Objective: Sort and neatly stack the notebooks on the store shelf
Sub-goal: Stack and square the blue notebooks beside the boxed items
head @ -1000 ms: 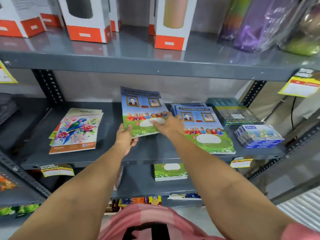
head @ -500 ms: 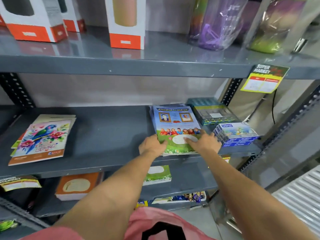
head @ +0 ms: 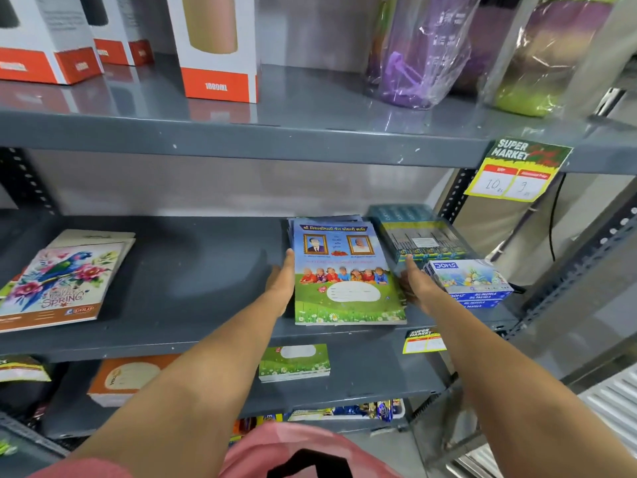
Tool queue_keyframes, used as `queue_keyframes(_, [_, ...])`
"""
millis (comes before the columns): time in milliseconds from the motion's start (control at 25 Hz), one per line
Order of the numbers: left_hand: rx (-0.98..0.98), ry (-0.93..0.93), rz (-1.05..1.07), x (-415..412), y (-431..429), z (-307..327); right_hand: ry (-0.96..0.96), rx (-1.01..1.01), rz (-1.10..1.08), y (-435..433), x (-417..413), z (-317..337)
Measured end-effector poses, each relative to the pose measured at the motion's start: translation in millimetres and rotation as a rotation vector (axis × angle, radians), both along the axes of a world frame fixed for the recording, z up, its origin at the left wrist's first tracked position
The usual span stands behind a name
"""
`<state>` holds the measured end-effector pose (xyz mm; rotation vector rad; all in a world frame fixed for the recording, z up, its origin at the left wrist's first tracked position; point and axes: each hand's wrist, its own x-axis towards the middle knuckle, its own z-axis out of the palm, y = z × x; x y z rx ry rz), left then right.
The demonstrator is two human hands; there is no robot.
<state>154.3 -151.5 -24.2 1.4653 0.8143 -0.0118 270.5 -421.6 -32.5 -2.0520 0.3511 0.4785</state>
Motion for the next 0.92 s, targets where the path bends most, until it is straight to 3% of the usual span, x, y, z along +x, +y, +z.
queue_keyframes(120, [-0.114, -0.006, -0.051, 8, -8, -11, 0.05, 0.163, 0.001, -10, 51, -57])
queue_keyframes(240, [-0.148, -0.033, -0.114, -10, -41, 34, 0.08, 0.09, 0.089, 39, -35, 40])
queue_keyframes(480, [-0.009, -0.037, -0.125, -11, -49, 37, -0.033, 0.016, 0.355, 32, -51, 60])
queue_keyframes(600, [0.225, -0.062, -0.284, -28, -43, 36, -0.185, -0.15, 0.641, 23, -57, 76])
queue_keyframes(720, [0.475, 0.013, -0.57, -40, -36, 20, -0.128, -0.515, 0.887, 15, -60, 74])
queue_keyframes(800, [0.616, 0.08, -0.681, -43, -43, 17, -0.145, -0.606, 0.934, 16, -64, 64])
queue_keyframes(920, [0.762, 0.077, -0.592, -42, -55, 16, -0.272, -0.575, 0.886, 19, -63, 57])
